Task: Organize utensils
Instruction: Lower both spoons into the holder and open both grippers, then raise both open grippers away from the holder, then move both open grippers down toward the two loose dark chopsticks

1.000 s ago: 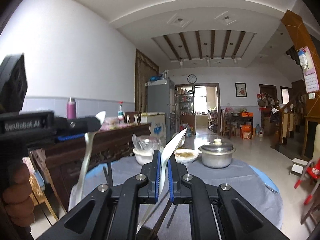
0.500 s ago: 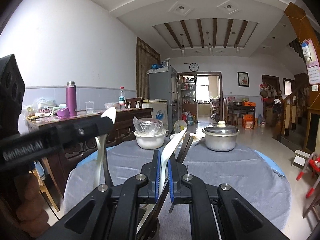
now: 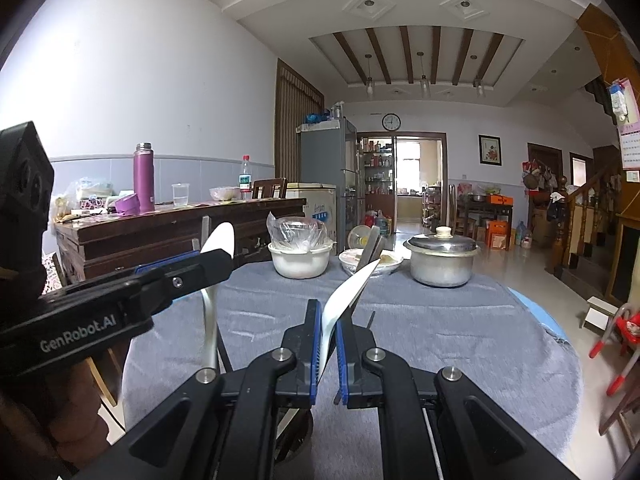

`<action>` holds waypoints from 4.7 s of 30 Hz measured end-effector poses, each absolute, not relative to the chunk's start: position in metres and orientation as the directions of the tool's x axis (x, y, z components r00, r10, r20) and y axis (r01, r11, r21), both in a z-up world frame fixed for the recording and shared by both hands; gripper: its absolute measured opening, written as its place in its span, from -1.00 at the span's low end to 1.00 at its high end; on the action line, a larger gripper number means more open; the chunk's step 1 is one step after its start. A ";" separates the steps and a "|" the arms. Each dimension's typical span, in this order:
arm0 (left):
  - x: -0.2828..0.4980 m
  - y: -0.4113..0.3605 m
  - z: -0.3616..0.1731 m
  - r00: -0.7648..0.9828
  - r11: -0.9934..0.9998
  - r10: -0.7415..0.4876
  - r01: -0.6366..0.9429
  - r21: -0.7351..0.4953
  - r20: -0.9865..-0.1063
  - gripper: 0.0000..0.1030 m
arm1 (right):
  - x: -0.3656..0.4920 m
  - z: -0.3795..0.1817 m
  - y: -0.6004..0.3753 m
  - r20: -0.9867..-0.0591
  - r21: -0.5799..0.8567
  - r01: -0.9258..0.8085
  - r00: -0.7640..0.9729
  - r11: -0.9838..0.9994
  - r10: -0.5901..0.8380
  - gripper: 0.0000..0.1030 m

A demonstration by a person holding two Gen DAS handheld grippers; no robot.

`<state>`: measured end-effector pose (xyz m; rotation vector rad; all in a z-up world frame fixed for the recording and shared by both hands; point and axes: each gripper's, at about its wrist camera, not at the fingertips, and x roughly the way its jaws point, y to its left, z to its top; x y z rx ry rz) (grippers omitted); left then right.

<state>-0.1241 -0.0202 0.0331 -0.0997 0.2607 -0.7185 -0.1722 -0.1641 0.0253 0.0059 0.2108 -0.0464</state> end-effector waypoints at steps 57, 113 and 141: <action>-0.106 0.001 0.024 0.694 0.936 -0.236 0.351 0.033 -0.680 0.53 | -0.190 0.042 -0.182 -0.387 0.134 0.109 0.921 0.985 -0.049 0.54; -0.034 0.094 0.029 0.625 0.998 -0.017 0.060 0.027 -0.780 0.60 | -0.193 0.020 -0.361 -0.688 0.400 0.539 0.711 0.741 -0.146 0.51; 0.108 -0.010 -0.021 0.495 0.960 -0.145 0.280 -0.001 -0.856 0.60 | 0.073 -0.028 -0.328 -0.848 0.344 0.289 0.505 0.893 0.163 -0.01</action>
